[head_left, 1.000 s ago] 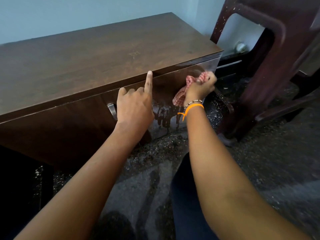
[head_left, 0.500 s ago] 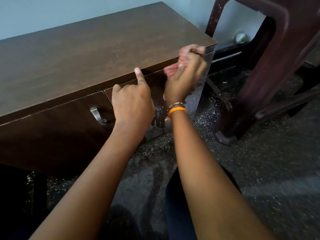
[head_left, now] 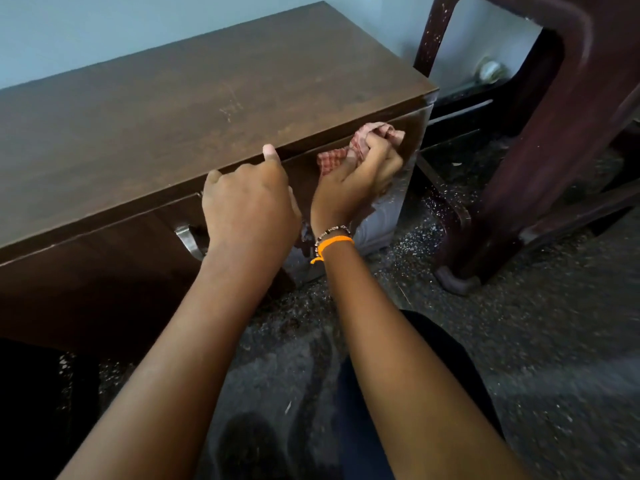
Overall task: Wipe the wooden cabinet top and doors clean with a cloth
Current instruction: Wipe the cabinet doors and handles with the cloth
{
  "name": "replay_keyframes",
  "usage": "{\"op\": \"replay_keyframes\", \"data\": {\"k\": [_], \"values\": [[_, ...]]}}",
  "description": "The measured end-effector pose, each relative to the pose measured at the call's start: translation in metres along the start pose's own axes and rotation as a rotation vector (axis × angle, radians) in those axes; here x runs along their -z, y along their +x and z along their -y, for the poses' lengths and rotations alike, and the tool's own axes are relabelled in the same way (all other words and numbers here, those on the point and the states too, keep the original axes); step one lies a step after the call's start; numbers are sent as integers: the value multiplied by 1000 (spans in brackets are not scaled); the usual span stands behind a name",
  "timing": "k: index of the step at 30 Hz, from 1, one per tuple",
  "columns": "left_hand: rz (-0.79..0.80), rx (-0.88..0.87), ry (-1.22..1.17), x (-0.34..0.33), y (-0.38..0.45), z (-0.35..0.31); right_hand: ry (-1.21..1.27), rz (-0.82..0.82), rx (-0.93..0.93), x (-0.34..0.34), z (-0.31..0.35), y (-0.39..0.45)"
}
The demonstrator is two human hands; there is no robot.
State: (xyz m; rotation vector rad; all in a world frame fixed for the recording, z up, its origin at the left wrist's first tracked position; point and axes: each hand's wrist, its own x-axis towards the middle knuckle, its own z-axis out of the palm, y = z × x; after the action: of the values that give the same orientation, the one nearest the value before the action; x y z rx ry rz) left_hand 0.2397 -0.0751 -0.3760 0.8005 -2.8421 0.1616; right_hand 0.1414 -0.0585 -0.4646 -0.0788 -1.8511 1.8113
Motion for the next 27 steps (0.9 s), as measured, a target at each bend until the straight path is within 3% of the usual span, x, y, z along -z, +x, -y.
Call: {"op": "replay_keyframes", "data": {"k": [2, 4, 8, 12, 14, 16, 18, 20, 23, 27], "values": [[-36, -17, -38, 0, -1, -7, 17, 25, 85, 5, -5, 15], [-62, -84, -73, -6, -1, -15, 83, -26, 44, 11, -11, 36], [-37, -194, -28, -22, 6, -24, 188, -159, -180, 14, -36, 73], [-94, -257, 11, -23, 10, -35, 153, -123, -451, 17, -45, 75], [-69, -286, 42, -22, 14, -41, 98, -84, -290, 18, -29, 57], [-33, -300, 65, -22, 21, -43, 38, 9, 22, 15, -18, 47], [-113, -304, 100, -18, 17, -43, -11, 55, 215, 13, -14, 49], [-241, -275, 169, -17, 11, -39, -20, 19, 257, 13, -15, 61], [-183, -297, 222, -28, 13, -29, 30, -99, 215, 15, -21, 77], [-182, -242, 356, -31, 22, -34, 2, -114, 159, 13, -29, 79]]}}
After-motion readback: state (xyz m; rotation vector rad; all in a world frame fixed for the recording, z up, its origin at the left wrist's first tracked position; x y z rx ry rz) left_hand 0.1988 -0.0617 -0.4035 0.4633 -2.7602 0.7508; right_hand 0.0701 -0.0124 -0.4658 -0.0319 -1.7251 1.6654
